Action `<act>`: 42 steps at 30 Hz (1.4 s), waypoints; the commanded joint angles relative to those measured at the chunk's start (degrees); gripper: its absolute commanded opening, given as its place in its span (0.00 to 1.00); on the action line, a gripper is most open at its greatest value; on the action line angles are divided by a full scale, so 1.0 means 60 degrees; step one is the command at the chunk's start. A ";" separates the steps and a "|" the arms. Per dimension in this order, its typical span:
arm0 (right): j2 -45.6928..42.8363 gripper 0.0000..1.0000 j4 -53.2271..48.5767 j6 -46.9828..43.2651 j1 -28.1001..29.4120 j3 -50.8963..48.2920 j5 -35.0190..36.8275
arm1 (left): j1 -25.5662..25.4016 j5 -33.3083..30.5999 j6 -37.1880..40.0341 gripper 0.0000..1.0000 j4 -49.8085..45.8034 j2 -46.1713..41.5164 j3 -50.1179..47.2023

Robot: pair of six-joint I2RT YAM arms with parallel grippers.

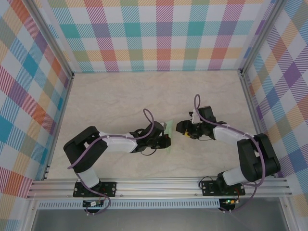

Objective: Fold a paper plane with a square sheet of paper (fold left side to right side)
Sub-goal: Fold the wing for the fifth time at the center of the table.

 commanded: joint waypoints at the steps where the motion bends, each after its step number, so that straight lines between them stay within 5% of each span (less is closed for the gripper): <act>1: 0.0296 0.62 0.1015 0.0401 0.0301 0.0078 -0.0162 | 0.0329 0.0599 -0.0720 0.00 0.1309 -0.0253 -0.0380; 22: 0.1878 0.56 0.1857 0.0923 0.0950 0.0719 0.0031 | 0.0854 0.1104 -0.1826 0.00 0.3311 0.0193 -0.1456; 42: 0.2967 0.47 -0.0066 0.1126 0.1187 0.1587 0.0906 | 0.0916 0.0974 -0.2013 0.00 0.3558 0.0532 -0.1708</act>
